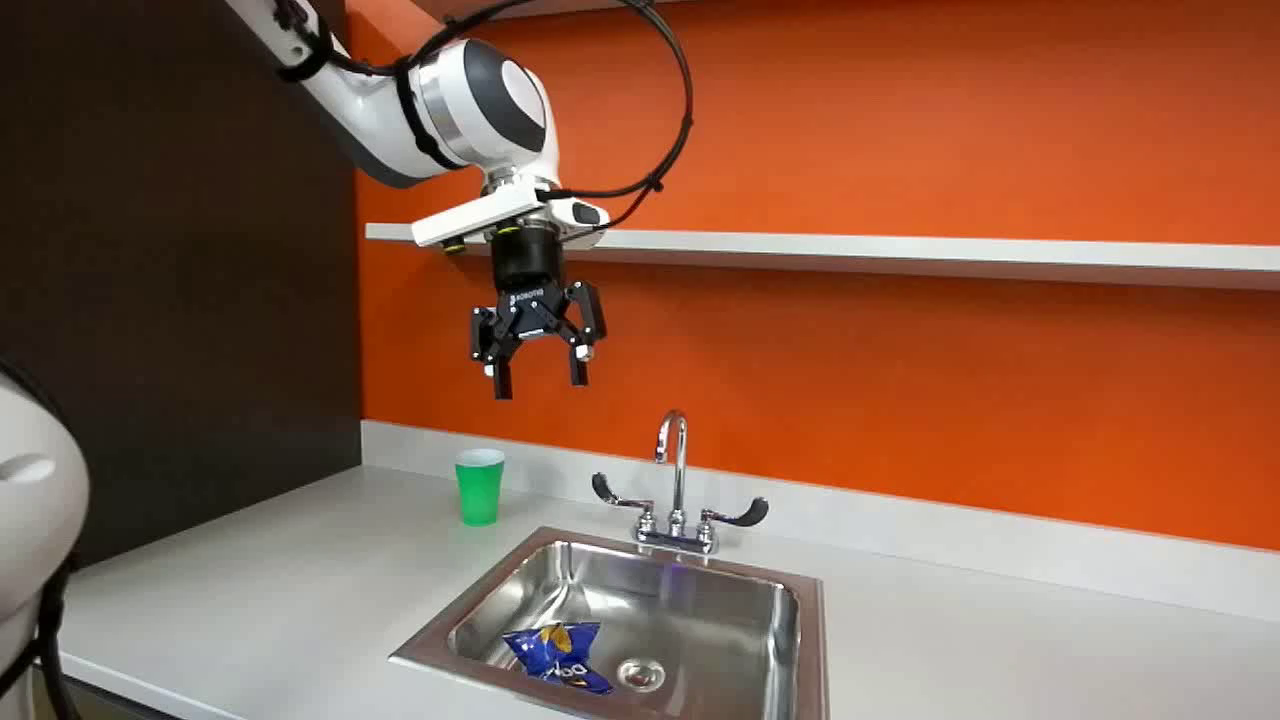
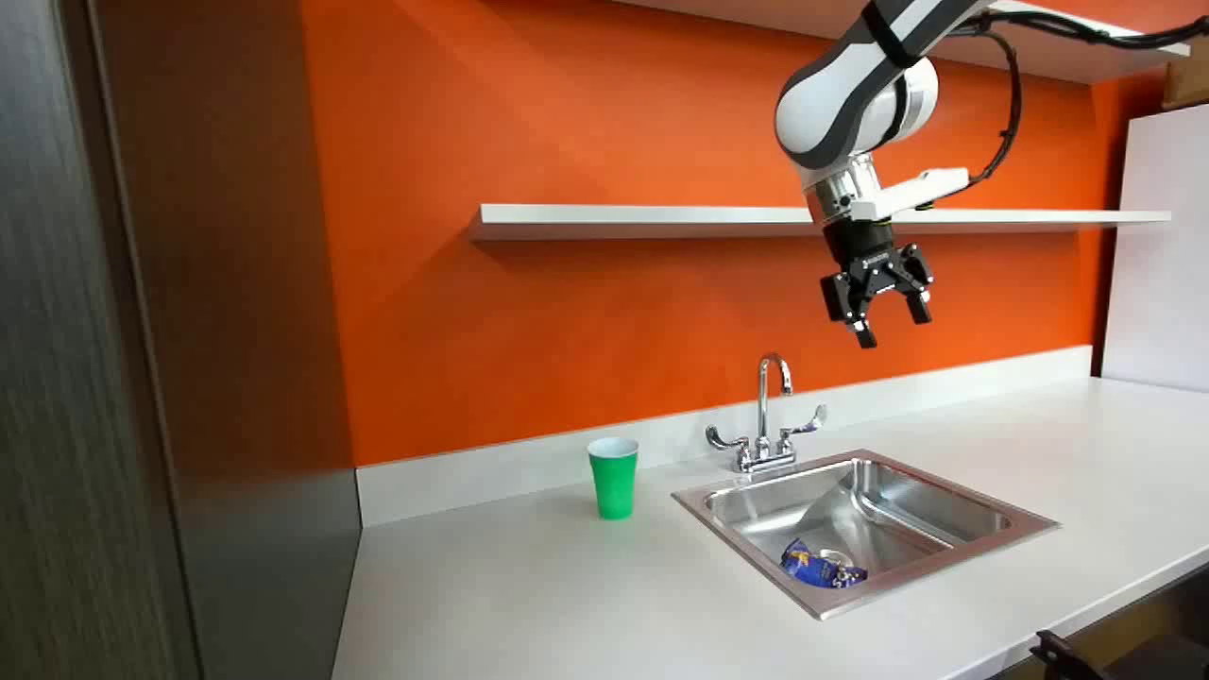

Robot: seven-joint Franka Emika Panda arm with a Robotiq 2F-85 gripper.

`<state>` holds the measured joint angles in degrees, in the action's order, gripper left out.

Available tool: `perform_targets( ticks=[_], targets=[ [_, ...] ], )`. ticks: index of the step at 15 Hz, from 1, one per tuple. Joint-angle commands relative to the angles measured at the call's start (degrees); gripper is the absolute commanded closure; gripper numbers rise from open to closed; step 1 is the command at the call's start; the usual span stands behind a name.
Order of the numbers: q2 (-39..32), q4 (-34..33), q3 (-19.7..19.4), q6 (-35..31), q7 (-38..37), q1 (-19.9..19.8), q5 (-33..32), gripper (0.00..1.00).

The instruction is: Take the Dorito pack out of the sink

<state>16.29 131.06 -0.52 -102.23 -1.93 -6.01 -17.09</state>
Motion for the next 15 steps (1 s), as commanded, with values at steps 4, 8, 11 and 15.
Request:
perform_targets(
  ticks=[4,8,11,15],
  targets=[
    [-0.02,-0.05,-0.71,0.13,-0.16,0.79,-0.16,0.00],
    [-4.00,-0.15,-1.99,-7.00,0.38,0.56,0.24,0.00],
    [-8.13,-0.19,-2.79,-13.86,1.17,0.60,0.76,0.00],
    [-13.74,-0.25,-2.78,-21.15,2.48,1.12,2.04,0.00]
  ],
)
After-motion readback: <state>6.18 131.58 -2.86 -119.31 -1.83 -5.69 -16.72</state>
